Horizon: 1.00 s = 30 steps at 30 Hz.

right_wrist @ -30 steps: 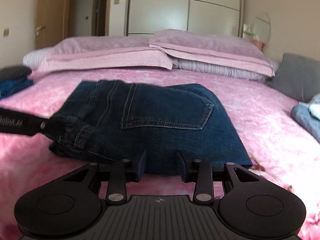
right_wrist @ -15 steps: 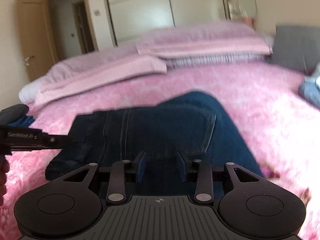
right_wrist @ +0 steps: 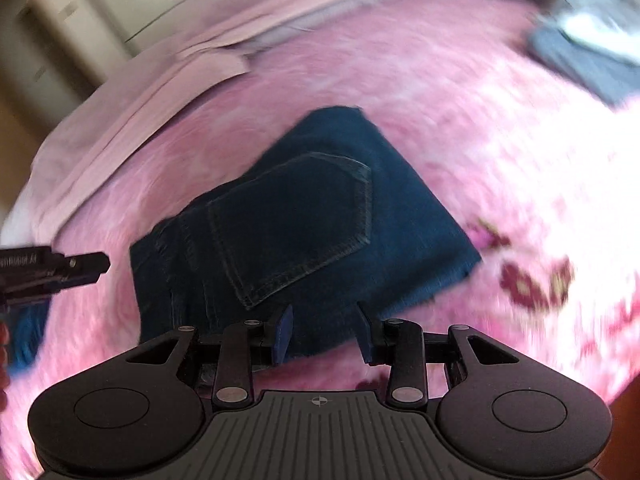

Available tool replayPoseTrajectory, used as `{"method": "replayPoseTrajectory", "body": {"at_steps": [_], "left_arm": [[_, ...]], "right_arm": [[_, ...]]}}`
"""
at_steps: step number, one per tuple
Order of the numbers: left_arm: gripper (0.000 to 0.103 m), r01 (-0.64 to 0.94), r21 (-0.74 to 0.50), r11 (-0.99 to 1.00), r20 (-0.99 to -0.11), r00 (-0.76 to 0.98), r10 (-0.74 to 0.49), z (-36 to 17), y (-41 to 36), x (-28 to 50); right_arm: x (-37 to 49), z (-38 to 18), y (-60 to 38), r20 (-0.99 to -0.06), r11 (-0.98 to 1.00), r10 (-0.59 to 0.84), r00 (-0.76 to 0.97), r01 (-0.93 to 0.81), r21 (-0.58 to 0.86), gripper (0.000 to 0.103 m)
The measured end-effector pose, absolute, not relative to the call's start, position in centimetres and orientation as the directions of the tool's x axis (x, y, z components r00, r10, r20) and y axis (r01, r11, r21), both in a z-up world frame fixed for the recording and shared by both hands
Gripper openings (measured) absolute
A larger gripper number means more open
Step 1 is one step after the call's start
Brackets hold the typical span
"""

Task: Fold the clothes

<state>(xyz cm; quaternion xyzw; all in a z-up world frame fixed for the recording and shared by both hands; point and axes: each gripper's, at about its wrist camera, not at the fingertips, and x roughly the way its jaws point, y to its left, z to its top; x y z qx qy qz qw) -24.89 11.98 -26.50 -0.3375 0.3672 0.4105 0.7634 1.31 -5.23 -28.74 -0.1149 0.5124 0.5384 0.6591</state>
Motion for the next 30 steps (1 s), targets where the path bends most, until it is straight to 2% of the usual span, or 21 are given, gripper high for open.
{"method": "replayPoseTrajectory", "body": {"at_steps": [5,11,14,16,23,24,27,28,29,30], "left_arm": [[0.023,-0.778,-0.254,0.574,-0.846,0.466,0.258,-27.5,17.0,-23.7],[0.030,-0.611,-0.323,0.723,-0.854,0.518,0.056,-30.4,22.7,-21.6],[0.032,-0.589,-0.432,0.683,-0.842,0.534,-0.073,-32.9,25.0,-20.7],[0.037,-0.580,-0.480,0.658,-0.828,0.547,-0.122,-33.9,25.9,-20.2],[0.037,-0.550,-0.605,0.576,-0.772,0.582,-0.254,-36.4,28.8,-18.5],[0.036,-0.542,-0.604,0.585,-0.772,0.579,-0.261,-36.4,28.9,-18.3],[0.024,-0.502,-0.586,0.636,-0.783,0.554,-0.283,-36.6,28.9,-17.4],[0.019,-0.485,-0.566,0.667,-0.793,0.543,-0.278,-36.5,28.7,-17.1],[0.016,-0.456,-0.555,0.695,-0.791,0.547,-0.273,-36.2,28.5,-17.1],[0.016,-0.427,-0.544,0.723,-0.790,0.552,-0.268,-35.8,28.3,-17.0]], "right_arm": [[1.6,-29.5,-7.0,-0.803,0.603,0.592,-0.077,-0.618,0.504,0.038],[-2.0,-31.5,-9.6,-0.744,0.738,0.667,0.041,-0.177,0.652,0.038],[-3.9,-31.8,-10.1,-0.727,0.736,0.677,0.114,-0.107,0.668,0.038],[-4.6,-31.9,-10.3,-0.714,0.731,0.681,0.165,-0.078,0.678,0.038],[-6.2,-33.7,-10.6,-0.677,0.685,0.703,0.219,0.049,0.727,0.038],[-6.4,-34.1,-10.5,-0.673,0.678,0.706,0.221,0.064,0.732,0.038],[-7.2,-35.1,-10.5,-0.675,0.665,0.706,0.213,0.126,0.736,0.037],[-7.5,-35.4,-10.4,-0.681,0.666,0.704,0.202,0.145,0.731,0.033],[-7.8,-35.7,-10.4,-0.685,0.667,0.701,0.199,0.156,0.729,0.021],[-8.0,-35.8,-10.5,-0.680,0.663,0.704,0.203,0.154,0.732,0.016]]}}
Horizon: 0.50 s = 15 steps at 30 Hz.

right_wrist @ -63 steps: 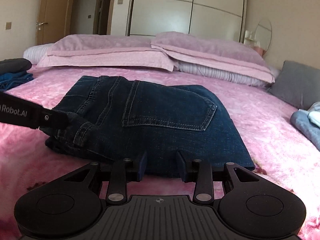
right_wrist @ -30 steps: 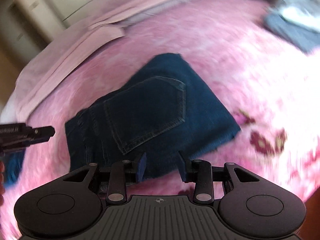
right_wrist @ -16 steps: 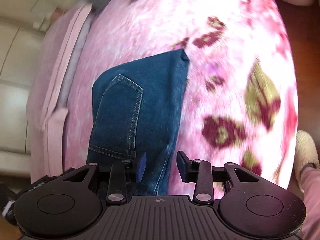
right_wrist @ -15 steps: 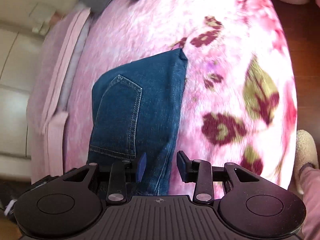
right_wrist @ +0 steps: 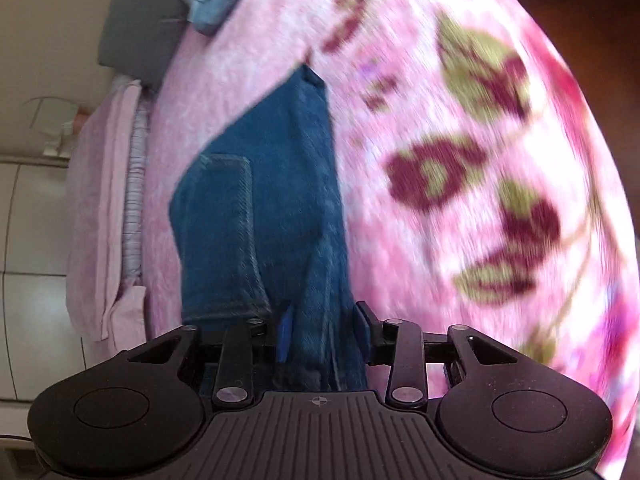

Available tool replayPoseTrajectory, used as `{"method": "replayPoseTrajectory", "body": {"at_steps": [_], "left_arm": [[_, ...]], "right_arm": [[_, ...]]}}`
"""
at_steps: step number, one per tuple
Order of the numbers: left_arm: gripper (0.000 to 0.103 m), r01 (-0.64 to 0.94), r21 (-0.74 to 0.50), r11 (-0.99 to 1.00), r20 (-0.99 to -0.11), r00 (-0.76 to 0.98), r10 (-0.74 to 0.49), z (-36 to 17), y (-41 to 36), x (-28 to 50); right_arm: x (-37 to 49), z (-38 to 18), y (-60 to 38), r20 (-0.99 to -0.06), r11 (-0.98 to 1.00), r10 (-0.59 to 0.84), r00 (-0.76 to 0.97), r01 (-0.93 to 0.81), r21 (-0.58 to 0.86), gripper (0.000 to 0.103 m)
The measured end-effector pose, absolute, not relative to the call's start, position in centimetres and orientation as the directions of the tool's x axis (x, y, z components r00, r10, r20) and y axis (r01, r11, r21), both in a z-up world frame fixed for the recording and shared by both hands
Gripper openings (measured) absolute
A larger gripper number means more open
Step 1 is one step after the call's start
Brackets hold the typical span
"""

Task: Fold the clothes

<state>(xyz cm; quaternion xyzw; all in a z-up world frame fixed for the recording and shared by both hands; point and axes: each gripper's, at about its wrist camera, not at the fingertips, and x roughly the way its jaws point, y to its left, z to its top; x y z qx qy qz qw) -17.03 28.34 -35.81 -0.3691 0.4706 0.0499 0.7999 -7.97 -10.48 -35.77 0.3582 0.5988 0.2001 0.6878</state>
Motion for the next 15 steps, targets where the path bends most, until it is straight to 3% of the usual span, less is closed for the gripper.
{"method": "replayPoseTrajectory", "body": {"at_steps": [6,11,15], "left_arm": [[0.014,-0.358,-0.517,0.778,-0.744,0.637,-0.201,-35.2,27.8,-19.3],[0.016,-0.385,-0.476,0.791,-0.760,0.633,-0.149,-37.0,27.2,-19.5],[0.018,-0.385,-0.446,0.808,-0.776,0.617,-0.134,-34.6,27.7,-18.8]], "right_arm": [[-8.0,-35.7,-10.5,-0.669,0.674,0.712,0.212,0.058,0.736,0.007],[-8.0,-37.8,-10.3,-0.655,0.666,0.725,0.213,0.026,0.746,0.007],[-6.9,-36.8,-11.1,-0.669,0.672,0.727,0.157,0.039,0.739,0.029]]}}
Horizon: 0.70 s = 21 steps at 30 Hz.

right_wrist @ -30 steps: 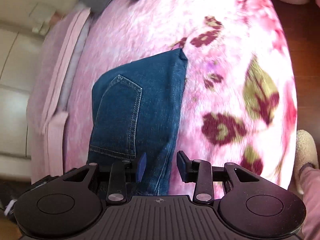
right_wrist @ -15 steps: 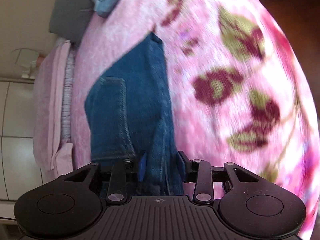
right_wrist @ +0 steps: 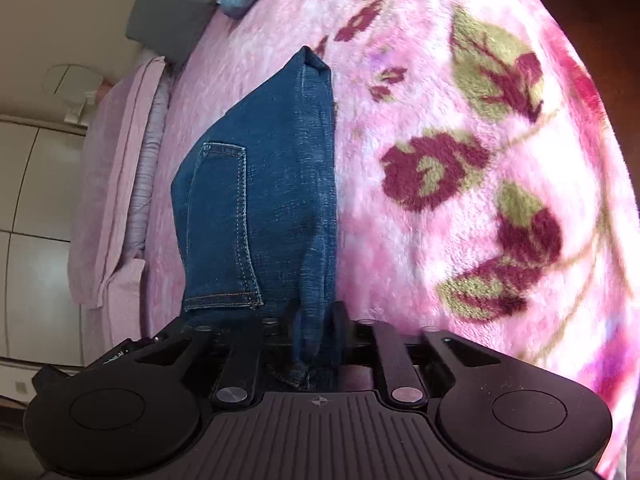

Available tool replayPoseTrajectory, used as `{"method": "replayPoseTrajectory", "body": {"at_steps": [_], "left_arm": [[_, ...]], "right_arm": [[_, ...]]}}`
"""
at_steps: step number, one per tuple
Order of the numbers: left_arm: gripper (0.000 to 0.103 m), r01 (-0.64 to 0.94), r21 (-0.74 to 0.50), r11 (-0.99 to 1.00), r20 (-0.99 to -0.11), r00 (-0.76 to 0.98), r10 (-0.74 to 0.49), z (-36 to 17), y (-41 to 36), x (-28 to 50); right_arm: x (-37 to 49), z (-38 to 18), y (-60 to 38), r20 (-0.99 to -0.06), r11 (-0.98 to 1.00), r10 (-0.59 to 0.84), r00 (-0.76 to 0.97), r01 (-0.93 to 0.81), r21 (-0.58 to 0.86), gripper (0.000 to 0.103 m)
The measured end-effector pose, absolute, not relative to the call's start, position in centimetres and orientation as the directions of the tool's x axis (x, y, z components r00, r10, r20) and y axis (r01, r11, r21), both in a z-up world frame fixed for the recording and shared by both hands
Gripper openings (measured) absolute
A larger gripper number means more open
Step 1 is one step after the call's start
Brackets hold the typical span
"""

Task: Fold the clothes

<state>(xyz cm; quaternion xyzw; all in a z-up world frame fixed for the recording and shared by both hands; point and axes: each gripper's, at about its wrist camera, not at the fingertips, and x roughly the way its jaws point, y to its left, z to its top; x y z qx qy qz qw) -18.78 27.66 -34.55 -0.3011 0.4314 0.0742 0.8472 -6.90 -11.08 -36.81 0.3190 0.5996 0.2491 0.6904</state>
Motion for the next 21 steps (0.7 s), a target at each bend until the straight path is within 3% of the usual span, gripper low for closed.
{"method": "replayPoseTrajectory", "body": {"at_steps": [5,7,13,15,17,18,21], "left_arm": [[0.038,-0.401,-0.497,0.769,-0.768,0.616,-0.175,-33.3,30.0,-15.8],[0.039,-0.391,-0.520,0.760,-0.765,0.609,-0.210,-34.0,30.1,-13.4],[0.041,-0.388,-0.610,0.691,-0.728,0.619,-0.295,-36.8,30.9,-7.6],[0.037,-0.395,-0.660,0.639,-0.696,0.642,-0.323,-37.6,31.4,-6.3],[0.021,-0.382,-0.698,0.606,-0.666,0.657,-0.353,-38.2,31.7,-5.3],[0.019,-0.384,-0.691,0.613,-0.672,0.653,-0.349,-38.2,31.6,-4.8],[0.009,-0.349,-0.663,0.663,-0.674,0.662,-0.326,-37.9,31.3,-4.4]], "right_arm": [[-4.0,-34.0,-12.7,-0.685,0.710,0.682,0.257,-0.007,0.704,0.039],[-1.7,-34.1,-12.9,-0.667,0.695,0.683,0.297,0.014,0.719,0.044],[5.5,-36.7,-11.8,-0.561,0.555,0.766,0.313,0.117,0.823,0.044],[6.9,-37.7,-11.0,-0.566,0.545,0.781,0.265,0.155,0.824,0.043],[7.4,-38.3,-11.1,-0.585,0.564,0.774,0.242,0.159,0.811,0.029],[7.6,-38.6,-11.2,-0.592,0.571,0.772,0.231,0.155,0.806,0.020],[7.9,-38.9,-11.5,-0.585,0.571,0.781,0.219,0.129,0.811,0.013]]}}
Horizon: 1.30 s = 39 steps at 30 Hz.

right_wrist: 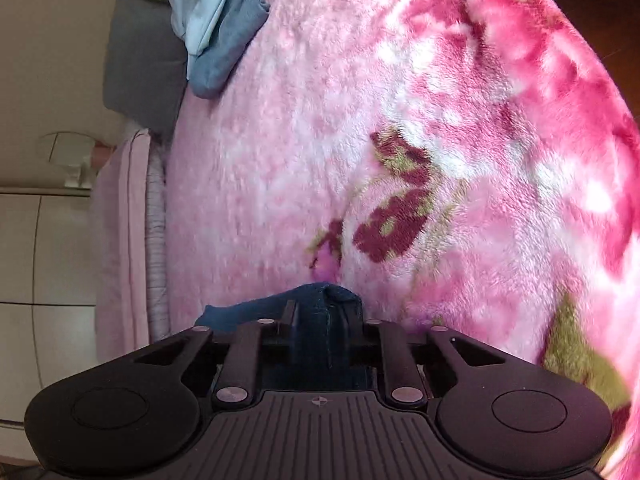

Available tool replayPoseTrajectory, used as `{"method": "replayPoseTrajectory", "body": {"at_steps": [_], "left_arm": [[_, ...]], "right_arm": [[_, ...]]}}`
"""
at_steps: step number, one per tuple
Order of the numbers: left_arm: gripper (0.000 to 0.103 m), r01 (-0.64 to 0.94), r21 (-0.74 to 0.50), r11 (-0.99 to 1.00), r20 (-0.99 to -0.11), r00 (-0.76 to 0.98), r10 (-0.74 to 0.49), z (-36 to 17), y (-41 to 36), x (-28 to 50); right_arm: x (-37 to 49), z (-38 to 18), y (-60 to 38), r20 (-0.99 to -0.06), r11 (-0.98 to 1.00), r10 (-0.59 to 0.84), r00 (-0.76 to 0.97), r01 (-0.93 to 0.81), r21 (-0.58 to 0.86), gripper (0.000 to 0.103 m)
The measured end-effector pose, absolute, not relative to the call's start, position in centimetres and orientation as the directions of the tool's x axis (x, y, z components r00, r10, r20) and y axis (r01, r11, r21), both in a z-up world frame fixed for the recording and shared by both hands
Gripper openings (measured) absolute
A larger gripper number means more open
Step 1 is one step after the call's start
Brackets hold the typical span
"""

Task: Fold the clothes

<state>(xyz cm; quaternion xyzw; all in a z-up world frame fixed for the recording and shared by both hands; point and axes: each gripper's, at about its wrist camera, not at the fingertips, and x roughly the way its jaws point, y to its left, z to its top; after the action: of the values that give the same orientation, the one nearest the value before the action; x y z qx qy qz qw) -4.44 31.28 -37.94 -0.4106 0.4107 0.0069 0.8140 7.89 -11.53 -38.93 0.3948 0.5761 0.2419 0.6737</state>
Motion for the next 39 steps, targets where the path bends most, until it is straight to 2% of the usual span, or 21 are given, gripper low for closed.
{"method": "replayPoseTrajectory", "body": {"at_steps": [6,9,11,13,16,17,18,20,22,28,31,33,35,39], "left_arm": [[0.007,-0.267,-0.580,0.770,-0.650,0.722,-0.239,-37.2,29.8,-5.2],[0.009,-0.302,-0.641,0.706,-0.648,0.705,-0.287,-37.8,30.6,-4.9],[0.020,-0.360,-0.710,0.605,-0.638,0.693,-0.336,-38.6,32.0,-4.7],[0.029,-0.404,-0.745,0.530,-0.629,0.691,-0.356,-39.2,32.9,-4.4],[0.026,-0.423,-0.771,0.475,-0.610,0.704,-0.362,-40.1,33.2,-3.6],[0.014,-0.417,-0.776,0.473,-0.603,0.711,-0.362,-40.2,33.0,-3.5],[0.013,-0.411,-0.781,0.470,-0.595,0.718,-0.361,-40.3,32.9,-3.3],[0.008,-0.390,-0.755,0.527,-0.607,0.720,-0.337,-39.7,32.4,-3.2],[0.007,-0.348,-0.719,0.602,-0.614,0.723,-0.316,-38.8,32.0,-3.1],[0.008,-0.290,-0.562,0.774,-0.693,0.676,-0.250,-38.5,30.4,-1.5],[0.009,-0.323,-0.563,0.761,-0.706,0.667,-0.239,-39.5,30.3,-1.6],[0.011,-0.316,-0.520,0.793,-0.724,0.656,-0.213,-39.2,29.7,-1.4],[0.018,-0.318,-0.456,0.831,-0.747,0.644,-0.164,-37.8,28.9,-1.4],[0.016,-0.324,-0.310,0.894,-0.755,0.655,-0.024,-33.8,27.5,-3.3]], "right_arm": [[8.2,-39.9,-10.3,-0.602,0.605,0.759,0.247,0.074,0.793,0.008],[8.6,-39.3,-10.1,-0.621,0.622,0.751,0.223,0.075,0.779,0.009],[8.8,-38.9,-10.1,-0.621,0.619,0.757,0.205,0.083,0.781,0.012],[9.1,-38.8,-10.4,-0.610,0.601,0.769,0.190,0.110,0.792,0.021],[9.6,-39.2,-10.6,-0.605,0.581,0.774,0.184,0.171,0.796,0.022],[9.7,-39.2,-10.7,-0.606,0.582,0.774,0.184,0.173,0.795,0.022],[9.8,-39.2,-10.6,-0.604,0.579,0.776,0.183,0.172,0.797,0.022],[10.0,-39.5,-11.1,-0.604,0.571,0.777,0.178,0.206,0.795,0.014],[9.9,-39.6,-11.5,-0.599,0.553,0.780,0.180,0.250,0.795,0.012],[9.3,-40.4,-12.0,-0.616,0.527,0.757,0.218,0.353,0.773,0.009],[9.7,-40.4,-11.7,-0.629,0.541,0.751,0.202,0.359,0.761,0.009],[10.0,-40.4,-11.6,-0.637,0.550,0.749,0.184,0.363,0.752,0.009],[10.5,-39.8,-11.3,-0.652,0.581,0.742,0.155,0.334,0.742,0.009],[11.1,-36.2,-10.5,-0.744,0.718,0.647,0.165,0.195,0.668,0.015]]}}
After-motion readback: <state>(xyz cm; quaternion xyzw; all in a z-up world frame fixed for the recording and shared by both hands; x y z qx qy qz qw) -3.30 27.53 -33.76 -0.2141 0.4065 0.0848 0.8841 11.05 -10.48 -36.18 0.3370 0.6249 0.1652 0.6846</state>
